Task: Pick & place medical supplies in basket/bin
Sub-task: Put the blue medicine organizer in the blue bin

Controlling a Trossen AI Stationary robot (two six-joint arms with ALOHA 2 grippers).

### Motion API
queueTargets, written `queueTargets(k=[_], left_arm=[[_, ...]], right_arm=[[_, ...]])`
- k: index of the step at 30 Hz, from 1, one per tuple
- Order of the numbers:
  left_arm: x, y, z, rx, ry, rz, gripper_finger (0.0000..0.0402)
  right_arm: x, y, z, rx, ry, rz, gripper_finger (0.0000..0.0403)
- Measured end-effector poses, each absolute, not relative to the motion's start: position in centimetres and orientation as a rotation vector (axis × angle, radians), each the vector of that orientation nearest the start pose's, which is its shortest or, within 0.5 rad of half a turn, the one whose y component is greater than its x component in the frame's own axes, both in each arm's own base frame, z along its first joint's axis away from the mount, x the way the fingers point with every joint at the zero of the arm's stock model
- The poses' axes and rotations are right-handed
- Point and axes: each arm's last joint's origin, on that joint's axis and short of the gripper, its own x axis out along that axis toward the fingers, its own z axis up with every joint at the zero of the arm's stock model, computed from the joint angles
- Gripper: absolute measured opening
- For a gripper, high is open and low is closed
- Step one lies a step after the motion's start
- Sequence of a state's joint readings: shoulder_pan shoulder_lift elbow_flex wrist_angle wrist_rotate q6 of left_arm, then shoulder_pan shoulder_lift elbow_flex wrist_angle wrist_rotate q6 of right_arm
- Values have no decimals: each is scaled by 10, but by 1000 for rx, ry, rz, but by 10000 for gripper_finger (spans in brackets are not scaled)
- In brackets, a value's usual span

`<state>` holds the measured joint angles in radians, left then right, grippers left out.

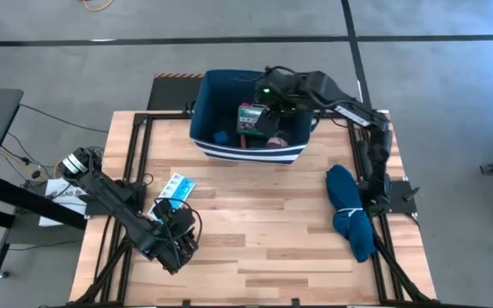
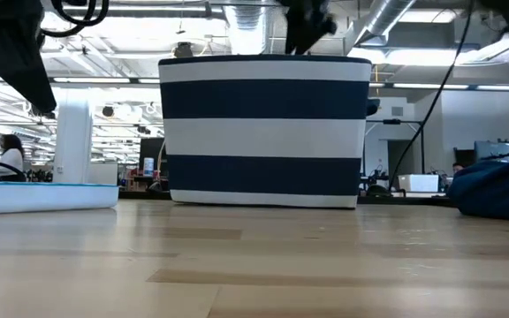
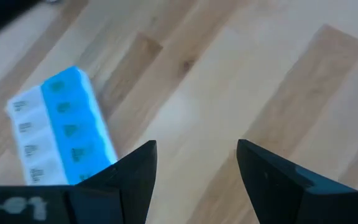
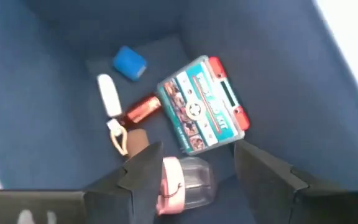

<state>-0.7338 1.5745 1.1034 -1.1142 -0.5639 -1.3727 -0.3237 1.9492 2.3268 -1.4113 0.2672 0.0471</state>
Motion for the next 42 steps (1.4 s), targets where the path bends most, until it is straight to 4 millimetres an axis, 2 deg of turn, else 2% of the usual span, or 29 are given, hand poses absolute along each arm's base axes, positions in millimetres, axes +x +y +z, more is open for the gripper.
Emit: queueTargets(k=[5,8,12,17,23,31,37,42], left_arm=[[202,-143,220,-188,1071,869,212],[199,-128,222,-165,1120,995,212],[202,-116,223,-163,1177,1041,212],[207,-109,222,-167,1225,1026,212],[208,-108,222,-138,1247,997,212],[202,-105,223,-89,1365,1009,212],[183,-94,193,-50,1462,1089,212],[167,-80,162,-102,1529,1133,205]], right_arm=[[325,-91,446,120,926,-543,177],[310,-67,459,137,905,-504,169],[292,-35,465,111,961,-429,160],[282,1,466,158,952,-371,149],[288,31,436,113,1073,-320,146],[294,32,381,131,1274,-419,141],[296,37,339,114,1414,-470,136],[293,43,319,124,1476,-515,134]])
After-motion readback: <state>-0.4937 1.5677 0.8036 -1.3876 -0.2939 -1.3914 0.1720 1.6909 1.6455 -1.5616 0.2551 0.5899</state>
